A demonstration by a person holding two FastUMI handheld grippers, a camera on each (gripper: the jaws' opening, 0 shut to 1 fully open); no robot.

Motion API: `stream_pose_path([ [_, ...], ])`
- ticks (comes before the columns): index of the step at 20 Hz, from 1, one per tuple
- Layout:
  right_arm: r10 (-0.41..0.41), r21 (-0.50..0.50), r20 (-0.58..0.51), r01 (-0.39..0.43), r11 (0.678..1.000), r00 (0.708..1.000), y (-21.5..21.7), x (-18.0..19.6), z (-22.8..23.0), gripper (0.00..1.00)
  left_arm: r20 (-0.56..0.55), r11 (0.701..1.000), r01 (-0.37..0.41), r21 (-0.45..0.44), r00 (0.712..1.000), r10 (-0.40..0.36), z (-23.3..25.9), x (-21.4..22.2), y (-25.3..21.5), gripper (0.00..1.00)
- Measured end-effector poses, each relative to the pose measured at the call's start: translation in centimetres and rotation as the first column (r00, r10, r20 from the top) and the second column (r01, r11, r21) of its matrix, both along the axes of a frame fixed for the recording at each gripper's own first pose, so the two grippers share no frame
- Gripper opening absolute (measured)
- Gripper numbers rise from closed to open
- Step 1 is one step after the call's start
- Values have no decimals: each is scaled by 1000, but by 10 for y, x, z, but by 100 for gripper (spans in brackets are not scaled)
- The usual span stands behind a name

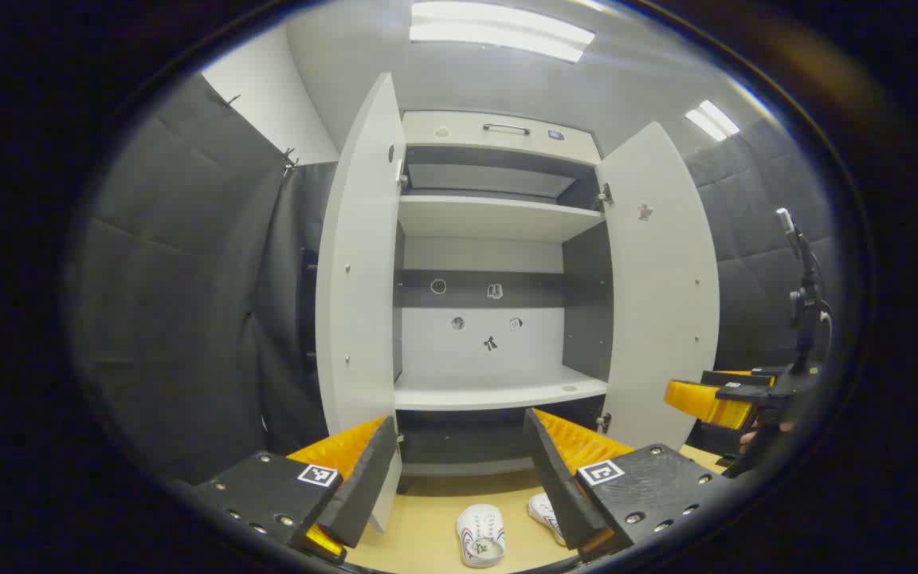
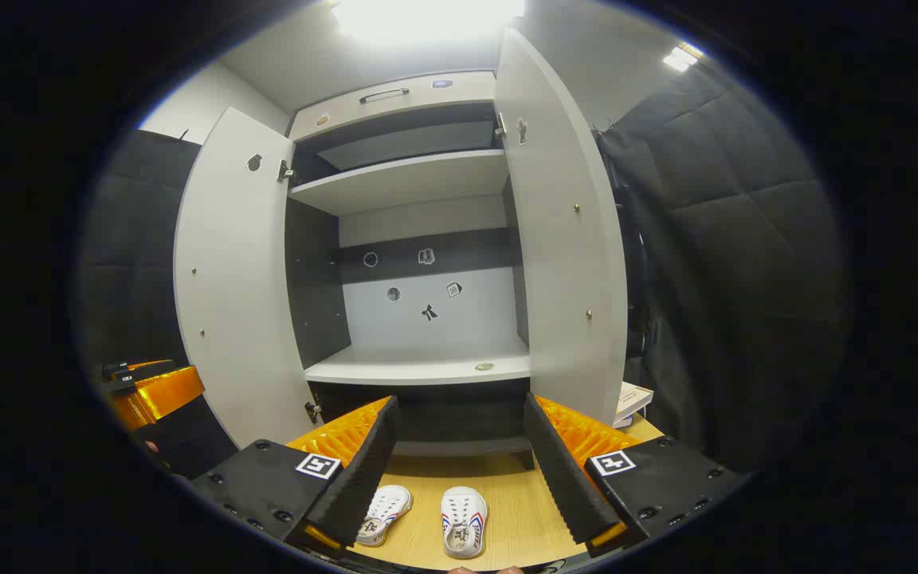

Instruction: Grab one shoe with the right hand and put it into the shoe cabinet, grab the other shoe with the left hand and put it into the shoe cabinet; then close the right door with the right hand and the left door with the left hand.

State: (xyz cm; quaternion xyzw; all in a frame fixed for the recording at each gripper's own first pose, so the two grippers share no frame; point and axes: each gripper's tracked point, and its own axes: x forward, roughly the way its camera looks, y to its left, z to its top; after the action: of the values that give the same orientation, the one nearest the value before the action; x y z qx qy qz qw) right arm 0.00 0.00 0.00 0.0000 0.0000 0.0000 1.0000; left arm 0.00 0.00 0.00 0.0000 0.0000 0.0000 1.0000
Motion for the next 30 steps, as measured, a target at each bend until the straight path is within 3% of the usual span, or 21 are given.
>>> stream_pose_path([
  [2, -16, 3, -8, 16, 1000, 1000, -5, 2, -2, 92, -7, 1000, -5, -1, 1000, 5, -3, 1, 3, 93],
  [3, -24, 3, -7, 24, 1000, 1000, -6, 4, -1, 98, -12, 1000, -6, 1, 1000, 6, -5, 1, 4, 93],
  [7, -37, -2, 0, 37, 999, 999, -7, 9, -1, 98, -1, 999, -12, 31, 1000, 12, -2, 5, 9, 92],
  [12, -8, -25, -40, 7, 1000, 999, 5, 15, -14, 98, -17, 1000, -3, -11, 1000, 3, -9, 8, 5, 92],
  [22, 27, -33, -104, -30, 999, 994, 21, 41, -28, 98, -34, 1000, -12, 14, 999, 13, -20, 10, 19, 92],
  [30, 68, 18, -239, -66, 998, 969, 27, 77, -63, 98, -23, 998, -44, 45, 999, 45, -27, -1, 30, 92],
])
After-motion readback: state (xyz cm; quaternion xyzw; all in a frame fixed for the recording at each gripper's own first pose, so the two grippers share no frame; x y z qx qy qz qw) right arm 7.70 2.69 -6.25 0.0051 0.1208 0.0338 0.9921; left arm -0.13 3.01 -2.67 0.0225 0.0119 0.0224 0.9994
